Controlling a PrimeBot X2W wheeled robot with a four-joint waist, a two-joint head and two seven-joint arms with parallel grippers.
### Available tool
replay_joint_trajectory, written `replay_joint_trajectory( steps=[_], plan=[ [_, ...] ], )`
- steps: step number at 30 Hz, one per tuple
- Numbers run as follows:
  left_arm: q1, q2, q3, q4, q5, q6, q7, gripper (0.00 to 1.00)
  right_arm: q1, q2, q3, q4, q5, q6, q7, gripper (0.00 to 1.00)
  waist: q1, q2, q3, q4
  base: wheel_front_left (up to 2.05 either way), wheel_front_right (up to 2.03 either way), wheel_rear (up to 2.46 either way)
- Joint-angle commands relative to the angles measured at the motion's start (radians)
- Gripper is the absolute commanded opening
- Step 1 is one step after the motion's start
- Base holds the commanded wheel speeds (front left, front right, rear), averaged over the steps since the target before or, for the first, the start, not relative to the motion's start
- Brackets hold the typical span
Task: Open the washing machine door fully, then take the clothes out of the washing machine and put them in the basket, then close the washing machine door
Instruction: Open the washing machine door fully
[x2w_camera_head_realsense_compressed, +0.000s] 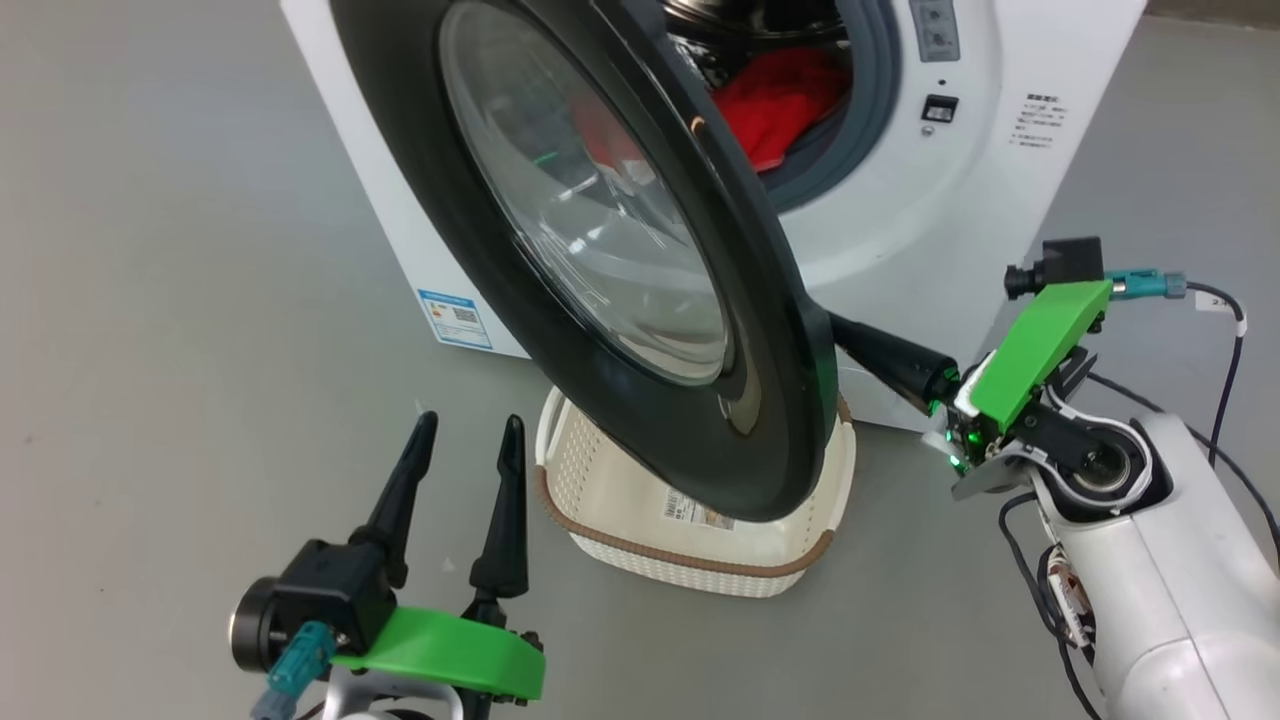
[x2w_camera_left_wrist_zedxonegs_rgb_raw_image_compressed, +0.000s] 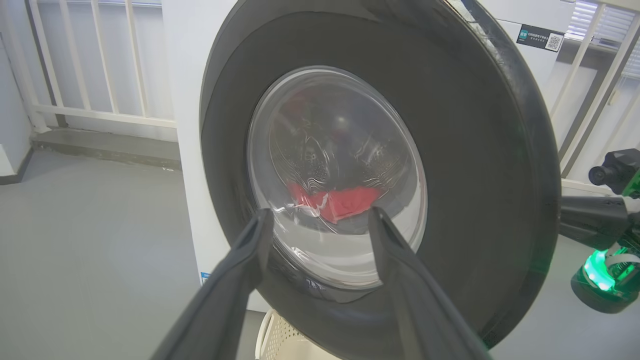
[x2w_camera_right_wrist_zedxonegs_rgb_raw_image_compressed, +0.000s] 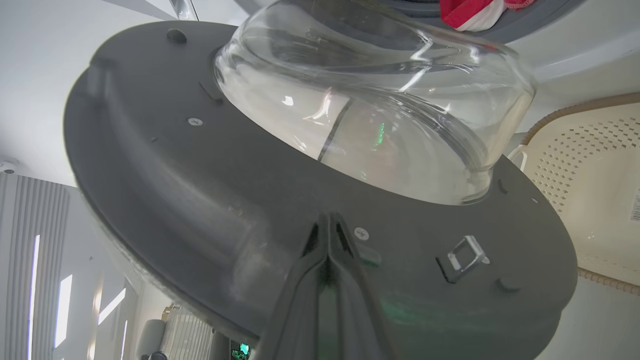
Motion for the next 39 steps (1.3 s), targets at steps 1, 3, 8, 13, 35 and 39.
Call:
replay_joint_trajectory(
  steps=[1,3,8,13,35,39],
  plan=[
    [-0.003,0.019,0.032,-0.028,-0.007,0.007,0.001,1.0,0.003,0.02,0.029,-0.045,0.01,0.008,0.012,0.0,0.0,0.0,-0.014,0.02,0.0,0.0,0.0],
    [0.002,0.02,0.032,-0.028,-0.009,0.009,0.001,1.0,0.019,0.02,0.035,-0.059,0.01,0.008,0.016,0.0,0.0,0.0,-0.018,0.032,0.0,0.0,0.0],
    [0.012,0.019,0.03,-0.028,-0.015,0.012,-0.002,1.0,0.05,0.021,0.054,-0.094,0.01,0.008,0.029,0.0,0.0,0.0,-0.026,0.067,0.0,0.0,0.0],
    [0.019,0.02,0.029,-0.027,-0.019,0.015,-0.004,1.0,0.07,0.021,0.062,-0.115,0.02,0.008,0.041,0.0,0.0,0.0,-0.032,0.102,0.0,0.0,0.0],
    [0.03,0.031,0.03,-0.036,-0.031,0.028,-0.007,1.0,0.12,0.022,0.183,-0.186,0.086,0.008,0.057,0.0,0.0,0.0,-0.048,0.197,0.0,0.0,0.0],
    [0.03,0.033,0.027,-0.037,-0.033,0.028,-0.006,1.0,0.123,0.022,0.202,-0.189,0.094,0.008,0.051,0.0,0.0,0.0,-0.048,0.214,0.0,0.0,0.0]
  ],
)
